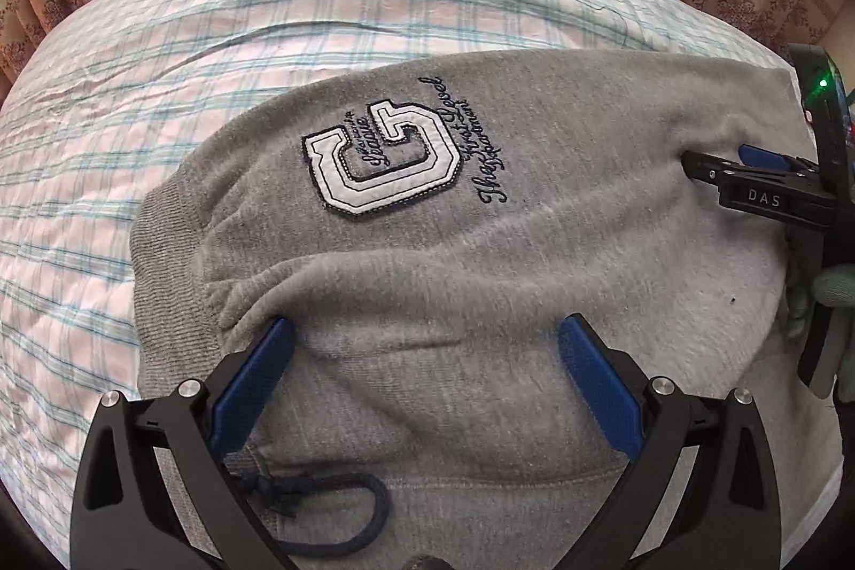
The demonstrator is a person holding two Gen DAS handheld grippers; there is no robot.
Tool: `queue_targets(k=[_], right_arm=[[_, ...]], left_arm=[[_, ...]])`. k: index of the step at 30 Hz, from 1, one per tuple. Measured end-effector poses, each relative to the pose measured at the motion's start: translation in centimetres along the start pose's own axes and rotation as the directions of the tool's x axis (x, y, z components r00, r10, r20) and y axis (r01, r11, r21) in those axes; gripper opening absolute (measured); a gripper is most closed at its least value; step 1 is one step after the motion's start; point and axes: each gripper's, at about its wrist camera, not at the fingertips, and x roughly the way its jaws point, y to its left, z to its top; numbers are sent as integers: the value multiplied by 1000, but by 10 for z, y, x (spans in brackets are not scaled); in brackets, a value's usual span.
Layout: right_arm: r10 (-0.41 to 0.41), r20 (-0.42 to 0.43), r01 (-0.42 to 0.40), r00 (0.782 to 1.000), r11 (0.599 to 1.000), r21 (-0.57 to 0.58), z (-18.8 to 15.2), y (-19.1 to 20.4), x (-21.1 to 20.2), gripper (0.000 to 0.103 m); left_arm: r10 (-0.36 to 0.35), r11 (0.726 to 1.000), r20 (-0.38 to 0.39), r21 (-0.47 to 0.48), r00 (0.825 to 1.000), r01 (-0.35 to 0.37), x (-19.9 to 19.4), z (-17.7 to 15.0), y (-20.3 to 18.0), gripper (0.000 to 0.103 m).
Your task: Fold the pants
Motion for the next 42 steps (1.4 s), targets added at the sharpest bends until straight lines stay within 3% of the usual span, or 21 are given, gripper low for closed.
queue_targets(k=[4, 7, 10, 15, 19, 23, 26, 27, 32, 35, 36, 41, 42], right_arm=[[24, -59, -25, 998, 1000, -15, 6, 0, 3, 98], [90, -114, -101, 989, 990, -94, 8, -5, 0, 98], [125, -81, -133, 989, 986, -104, 14, -23, -16, 98], [21, 31, -21, 999, 1000, 10, 43, -101, -30, 98], [-123, 56, 114, 991, 983, 141, 62, -184, -18, 98], [-310, 72, 292, 948, 937, 191, 63, -237, -10, 98], [-404, 51, 383, 914, 896, 225, 61, -269, 1, 98], [-402, 48, 379, 914, 892, 247, 59, -277, 3, 98], [-255, 24, 231, 967, 907, 354, 54, -305, 19, 98], [-190, 49, 155, 981, 905, 397, 61, -313, 23, 97], [-176, 57, 138, 983, 905, 403, 63, -316, 24, 95], [-111, 125, 64, 986, 941, 332, 79, -299, 15, 23], [-100, 130, 54, 986, 946, 320, 82, -294, 12, 19]], left_arm=[[-26, 999, -30, -23, 999, 26, 6, 7, 6, 101], [-36, 999, -30, -15, 999, 36, 3, 7, 6, 101], [-58, 998, -22, -19, 998, 58, -3, 9, 8, 101], [-81, 996, 13, -23, 997, 82, -17, 21, 12, 101], [-17, 1000, 32, 3, 999, 17, -12, 33, 11, 101], [48, 999, 27, -5, 998, -48, 7, 48, 14, 101], [106, 994, 13, 9, 994, -106, 25, 56, 19, 101], [114, 993, 15, 19, 993, -114, 29, 57, 20, 101], [123, 992, 44, 19, 991, -124, 34, 62, 20, 101], [129, 992, 56, 5, 990, -130, 38, 68, 22, 101], [134, 991, 58, 1, 989, -134, 40, 71, 24, 101], [157, 987, 78, -26, 984, -156, 50, 97, 28, 101], [159, 987, 81, -32, 984, -157, 50, 97, 30, 101]])
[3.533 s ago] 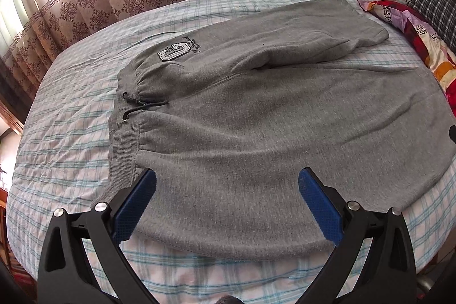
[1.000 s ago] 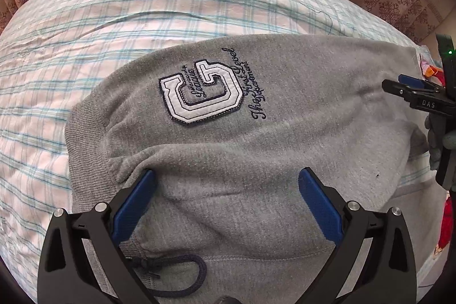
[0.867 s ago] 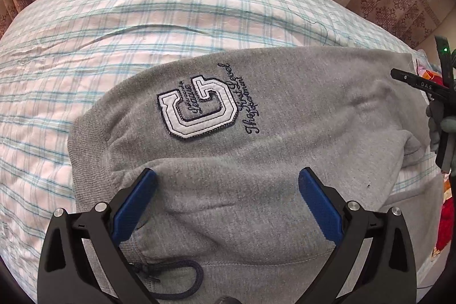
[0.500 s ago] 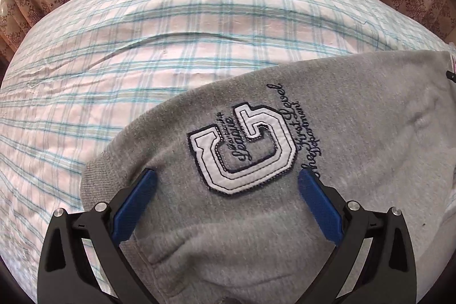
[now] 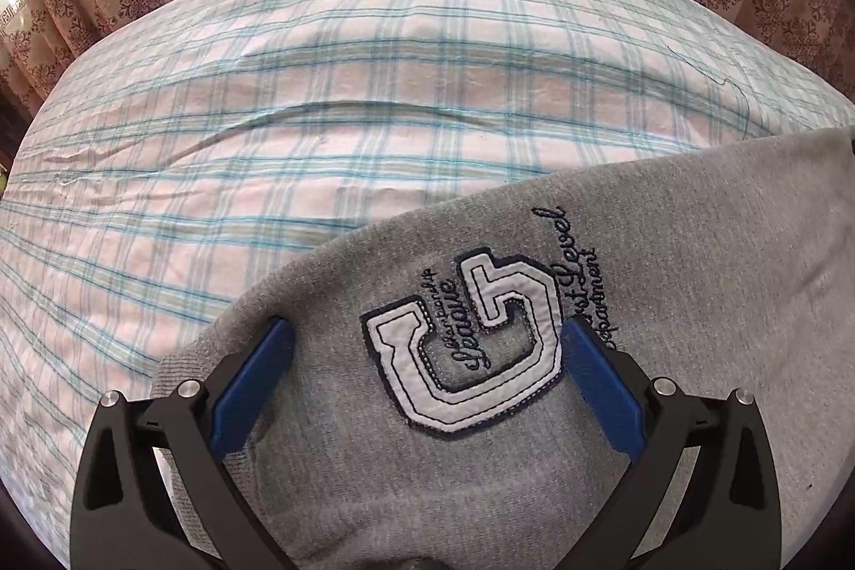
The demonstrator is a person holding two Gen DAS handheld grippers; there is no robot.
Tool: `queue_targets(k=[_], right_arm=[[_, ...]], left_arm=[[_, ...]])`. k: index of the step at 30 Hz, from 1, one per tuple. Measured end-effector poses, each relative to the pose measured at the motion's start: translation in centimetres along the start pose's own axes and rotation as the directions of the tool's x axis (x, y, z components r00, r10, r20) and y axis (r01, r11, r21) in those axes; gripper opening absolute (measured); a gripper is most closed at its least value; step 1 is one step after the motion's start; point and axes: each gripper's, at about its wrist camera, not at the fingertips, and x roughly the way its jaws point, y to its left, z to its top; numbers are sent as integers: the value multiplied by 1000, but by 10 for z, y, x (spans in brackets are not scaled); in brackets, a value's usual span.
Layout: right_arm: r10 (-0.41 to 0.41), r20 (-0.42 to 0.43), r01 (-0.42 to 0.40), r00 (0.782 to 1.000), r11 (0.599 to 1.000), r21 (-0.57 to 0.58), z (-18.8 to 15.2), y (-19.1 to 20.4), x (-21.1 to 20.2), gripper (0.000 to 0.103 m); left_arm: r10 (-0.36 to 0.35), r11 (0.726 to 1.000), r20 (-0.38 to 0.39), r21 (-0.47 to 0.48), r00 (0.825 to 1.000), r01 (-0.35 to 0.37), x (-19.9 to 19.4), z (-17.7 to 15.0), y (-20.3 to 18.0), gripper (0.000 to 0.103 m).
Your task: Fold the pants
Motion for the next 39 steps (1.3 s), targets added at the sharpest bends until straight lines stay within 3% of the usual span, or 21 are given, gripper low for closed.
queue_targets(k=[1, 5, 7, 10, 13, 15, 16, 17, 19, 22, 28, 34, 39], right_arm=[[-10, 16, 10, 1000, 1000, -12, 3, 4, -6, 12], [21, 118, -25, 993, 999, 37, 17, 0, -36, 9], [-17, 148, 9, 989, 998, 55, 21, -1, -42, 7], [-120, 119, 110, 986, 990, 90, 22, -9, -27, 6], [-156, 70, 143, 985, 977, 157, 14, -25, -19, 8], [-134, 60, 119, 989, 971, 205, 12, -29, -24, 25], [-121, 51, 107, 991, 970, 219, 12, -29, -27, 60], [-108, 51, 94, 993, 969, 229, 14, -26, -31, 79], [-93, 78, 72, 993, 970, 232, 19, -17, -41, 78], [-62, 47, 49, 997, 970, 239, 30, 1, -43, 76], [16, -78, 9, 997, 950, 311, 32, 30, -21, 76], [-23, -174, 88, 985, 923, 375, 36, 39, 10, 80], [-156, -214, 210, 964, 943, 259, 40, 54, 21, 79]], left_arm=[[-1, 1000, 3, -8, 1000, 1, 0, 1, 1, 101], [2, 1000, 27, -13, 1000, -1, 0, 2, 4, 101], [6, 1000, 38, -10, 999, -5, -1, 0, 3, 101], [-2, 1000, 29, -10, 1000, 3, 2, 1, 5, 101], [-13, 1000, 10, -2, 1000, 13, -4, -7, 0, 101], [-20, 1000, -3, 7, 1000, 20, -9, -10, -3, 101], [-24, 1000, -11, 8, 1000, 24, -11, -10, -3, 101], [-33, 999, -13, 6, 999, 33, -14, -9, -2, 101], [-44, 999, -1, 7, 999, 44, -24, -7, -1, 101], [-50, 998, 33, 36, 998, 49, -40, -2, -3, 101], [-19, 994, 52, 110, 998, 13, -38, 11, 4, 101], [-42, 987, 30, 156, 999, 36, -20, 15, 14, 101], [-78, 983, -9, 167, 997, 79, -4, 17, 20, 101]])
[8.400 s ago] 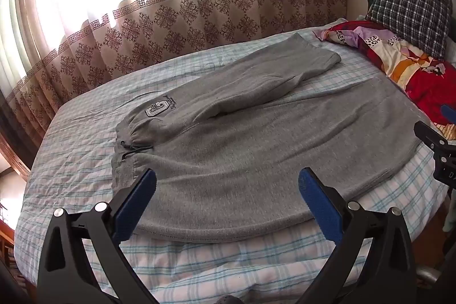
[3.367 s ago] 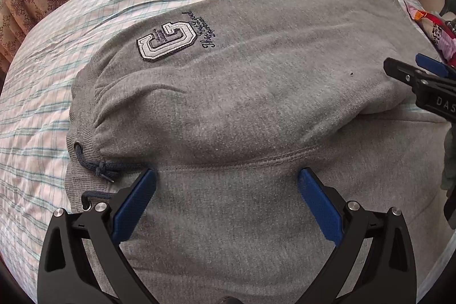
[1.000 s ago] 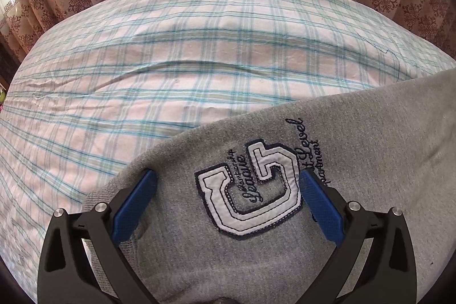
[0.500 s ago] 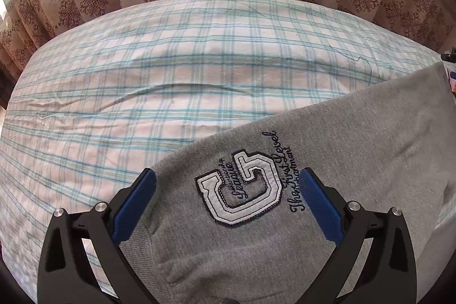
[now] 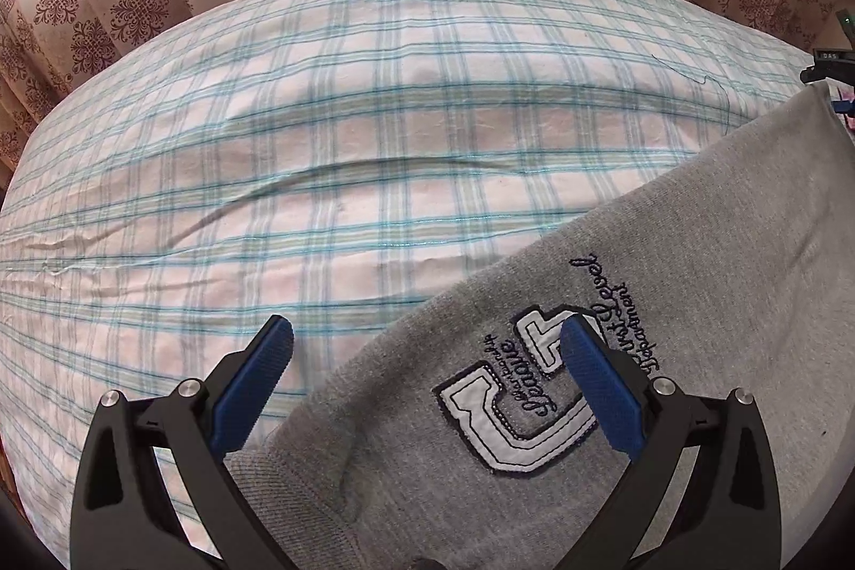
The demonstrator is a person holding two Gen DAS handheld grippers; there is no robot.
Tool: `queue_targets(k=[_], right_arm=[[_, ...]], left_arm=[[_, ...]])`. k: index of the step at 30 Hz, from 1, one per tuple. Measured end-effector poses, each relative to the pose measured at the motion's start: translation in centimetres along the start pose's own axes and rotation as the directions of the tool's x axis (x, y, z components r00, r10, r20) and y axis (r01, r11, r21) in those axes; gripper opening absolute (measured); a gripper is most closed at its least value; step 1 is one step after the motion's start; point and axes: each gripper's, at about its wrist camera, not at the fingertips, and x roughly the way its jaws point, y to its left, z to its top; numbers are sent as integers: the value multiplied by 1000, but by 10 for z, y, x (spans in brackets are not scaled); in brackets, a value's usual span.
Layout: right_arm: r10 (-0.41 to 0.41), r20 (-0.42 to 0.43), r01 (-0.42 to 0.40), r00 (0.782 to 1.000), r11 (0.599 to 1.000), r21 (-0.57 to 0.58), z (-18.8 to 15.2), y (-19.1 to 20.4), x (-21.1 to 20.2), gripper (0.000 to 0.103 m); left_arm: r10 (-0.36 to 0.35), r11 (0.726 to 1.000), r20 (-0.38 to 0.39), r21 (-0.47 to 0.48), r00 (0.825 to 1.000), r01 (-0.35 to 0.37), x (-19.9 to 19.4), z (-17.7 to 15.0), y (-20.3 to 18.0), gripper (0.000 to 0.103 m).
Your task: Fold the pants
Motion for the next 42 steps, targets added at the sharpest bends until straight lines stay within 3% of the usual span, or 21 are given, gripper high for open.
queue_targets(k=[2, 4, 9, 11, 13, 17, 24, 26, 27, 29, 30, 32, 37, 42], right_arm=[[-63, 49, 65, 997, 997, -33, -2, 2, -11, 78], [-73, 92, 75, 993, 997, -15, -1, -7, -26, 78], [53, 103, -57, 993, 998, 34, 0, -19, -58, 78], [133, 48, -135, 990, 990, 41, -2, -12, -54, 74], [160, -2, -159, 987, 986, 46, -5, -3, -43, 72], [101, -56, -97, 993, 993, 63, -12, 5, -10, 72], [85, -70, -80, 994, 994, 75, -10, 6, 6, 72], [77, -71, -72, 995, 995, 68, -8, 5, 7, 68], [63, -66, -59, 996, 996, 61, -8, 5, 7, 61], [47, -48, -45, 998, 998, 55, -10, -3, 3, 39], [50, -40, -48, 998, 997, 61, -11, -8, 0, 35], [93, -41, -90, 995, 992, 86, -13, -21, -3, 19], [185, -33, -179, 982, 975, 127, -22, -46, -20, 10], [246, 14, -245, 969, 960, 139, -34, -65, -53, 10]], left_arm=[[-16, 1000, -5, -1, 1000, 16, 4, -2, 2, 101], [-30, 1000, -5, 1, 1000, 30, 6, -2, 1, 101], [-56, 998, -12, 17, 998, 56, 9, -1, -2, 101], [-86, 995, -16, 42, 996, 86, 9, 1, -6, 101], [-122, 988, -25, 90, 992, 124, 7, 0, -17, 99], [-96, 975, -31, 198, 995, 100, 6, -6, -38, 100], [-105, 982, -20, 153, 994, 107, 1, 9, -21, 99], [-114, 976, -49, 183, 992, 121, 7, 11, -24, 99], [-119, 972, -61, 195, 991, 128, 11, 14, -24, 99], [-129, 970, -66, 202, 989, 139, 14, 15, -26, 88], [-149, 967, -60, 199, 987, 159, 11, 15, -26, 81], [-176, 963, -57, 198, 983, 184, 1, 12, -31, 50], [-85, 973, -34, 211, 996, 91, -19, -3, -44, 7], [-107, 979, 19, 177, 994, 102, -55, -10, -40, 6]])
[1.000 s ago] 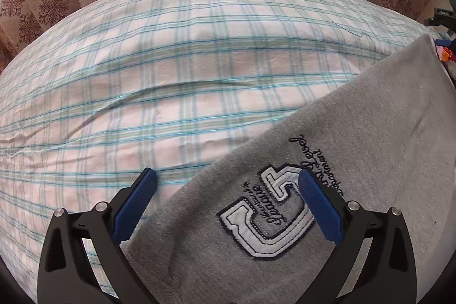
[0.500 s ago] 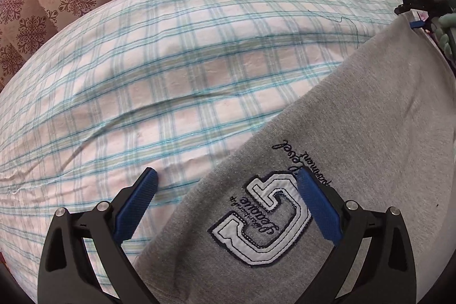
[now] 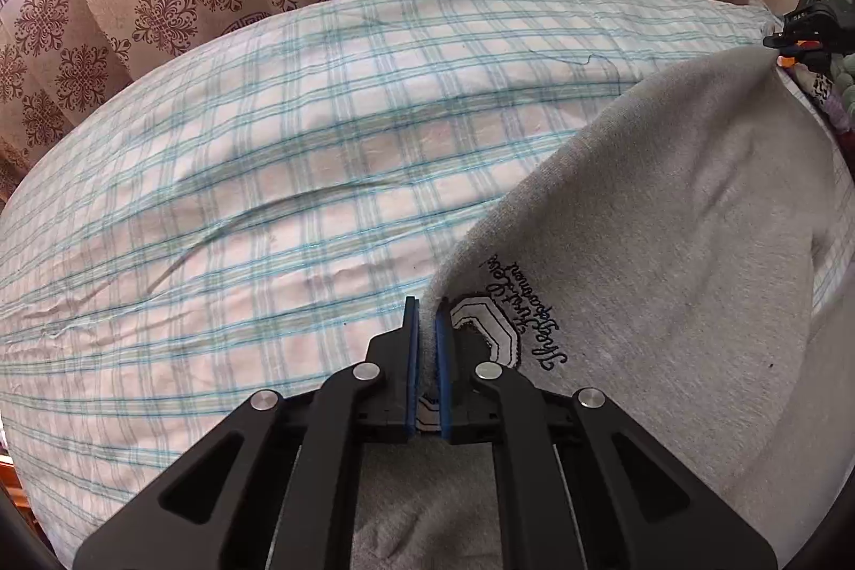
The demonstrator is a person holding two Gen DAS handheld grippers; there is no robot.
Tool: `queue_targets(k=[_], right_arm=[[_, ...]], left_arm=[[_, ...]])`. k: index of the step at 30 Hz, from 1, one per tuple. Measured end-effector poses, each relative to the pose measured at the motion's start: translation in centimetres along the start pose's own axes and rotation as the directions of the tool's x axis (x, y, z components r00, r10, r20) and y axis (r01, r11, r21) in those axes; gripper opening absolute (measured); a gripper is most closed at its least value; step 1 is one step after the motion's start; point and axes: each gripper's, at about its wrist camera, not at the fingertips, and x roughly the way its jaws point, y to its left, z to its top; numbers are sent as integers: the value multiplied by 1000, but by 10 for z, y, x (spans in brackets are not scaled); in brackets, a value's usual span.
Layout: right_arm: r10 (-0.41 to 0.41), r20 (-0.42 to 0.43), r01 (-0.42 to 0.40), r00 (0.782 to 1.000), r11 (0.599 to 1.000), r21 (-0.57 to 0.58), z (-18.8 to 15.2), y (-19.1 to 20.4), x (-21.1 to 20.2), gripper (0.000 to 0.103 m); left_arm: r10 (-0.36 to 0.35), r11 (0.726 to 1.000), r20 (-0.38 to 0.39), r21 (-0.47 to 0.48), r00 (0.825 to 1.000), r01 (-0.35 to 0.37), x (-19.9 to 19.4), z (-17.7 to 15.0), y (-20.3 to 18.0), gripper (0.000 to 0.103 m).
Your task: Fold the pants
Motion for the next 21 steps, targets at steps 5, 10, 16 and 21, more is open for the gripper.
queue_targets(k=[5, 10, 16, 21], right_arm=[[65, 40, -66, 997, 997, 33, -16, -16, -44, 10], [133, 104, -140, 986, 988, 65, -39, -45, -100, 10], [195, 198, -213, 961, 974, 74, -87, -87, -177, 10], [221, 252, -246, 942, 966, 75, -142, -135, -232, 10]], left_arm=[[-4, 1000, 57, 1, 998, 4, -47, -14, -9, 5], [-1, 1000, 110, 15, 994, 0, -101, -43, -21, 5], [-10, 998, 186, 56, 983, -1, -169, -84, -45, 6], [-29, 994, 185, 106, 982, 10, -199, -128, -69, 6]])
